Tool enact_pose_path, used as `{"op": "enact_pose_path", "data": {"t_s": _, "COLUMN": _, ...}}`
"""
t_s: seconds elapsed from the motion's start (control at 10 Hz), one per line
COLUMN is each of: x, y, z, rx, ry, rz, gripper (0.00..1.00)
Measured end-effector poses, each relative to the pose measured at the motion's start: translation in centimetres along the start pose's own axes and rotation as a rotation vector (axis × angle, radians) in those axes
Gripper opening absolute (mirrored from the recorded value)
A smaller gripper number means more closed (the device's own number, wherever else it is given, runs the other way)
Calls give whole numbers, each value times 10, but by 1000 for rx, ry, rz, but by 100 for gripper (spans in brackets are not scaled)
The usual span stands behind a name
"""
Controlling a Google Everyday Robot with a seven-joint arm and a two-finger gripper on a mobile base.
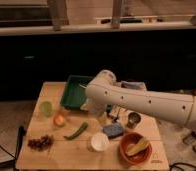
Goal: Place pepper in plastic cup
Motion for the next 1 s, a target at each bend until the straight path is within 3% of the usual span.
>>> {"op": "enact_pose_path", "data": {"t_s": 0.5, "x": -11, "y": -15, "z": 30, "rx": -13, "ry": -40, "rz": -34, "gripper": 80}}
{"op": "enact_pose_path", "data": {"t_s": 1.0, "x": -15, "y": -15, "z": 57, "rx": -38, "ry": -61, "rz": -18, "gripper": 80}}
